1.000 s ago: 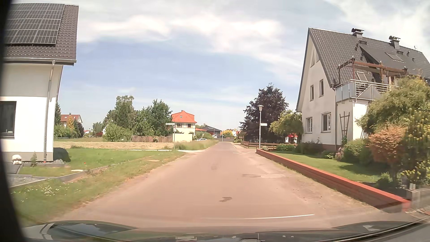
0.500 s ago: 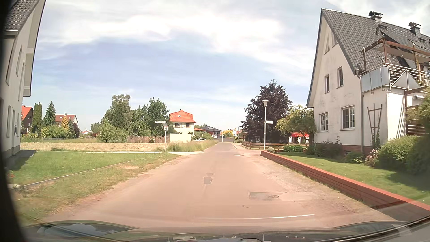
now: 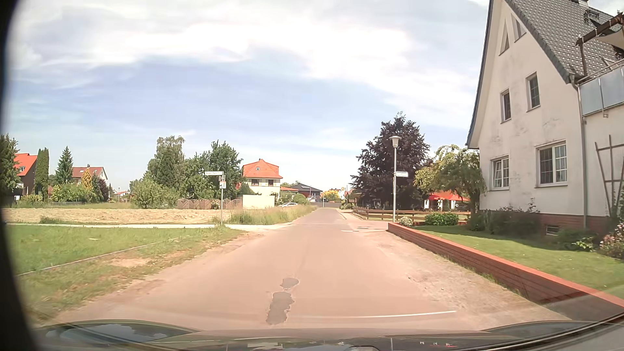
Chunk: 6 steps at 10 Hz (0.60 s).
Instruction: Follow the waypoints while adhering to traffic rules and regulations
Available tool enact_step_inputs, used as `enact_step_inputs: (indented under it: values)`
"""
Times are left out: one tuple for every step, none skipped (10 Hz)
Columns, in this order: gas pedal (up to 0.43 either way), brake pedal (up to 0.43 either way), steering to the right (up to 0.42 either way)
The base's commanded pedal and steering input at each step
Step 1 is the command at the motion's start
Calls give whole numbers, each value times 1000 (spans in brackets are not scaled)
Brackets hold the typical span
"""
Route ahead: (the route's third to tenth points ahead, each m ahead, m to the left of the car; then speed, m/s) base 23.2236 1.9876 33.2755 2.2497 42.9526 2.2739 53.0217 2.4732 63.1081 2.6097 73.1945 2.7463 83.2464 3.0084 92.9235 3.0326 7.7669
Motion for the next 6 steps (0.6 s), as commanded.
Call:
enact_step_inputs:
  values:
    - [0,0,0]
    - [0,0,0]
    - [0,0,0]
    - [0,0,0]
    - [0,0,0]
    - [0,0,0]
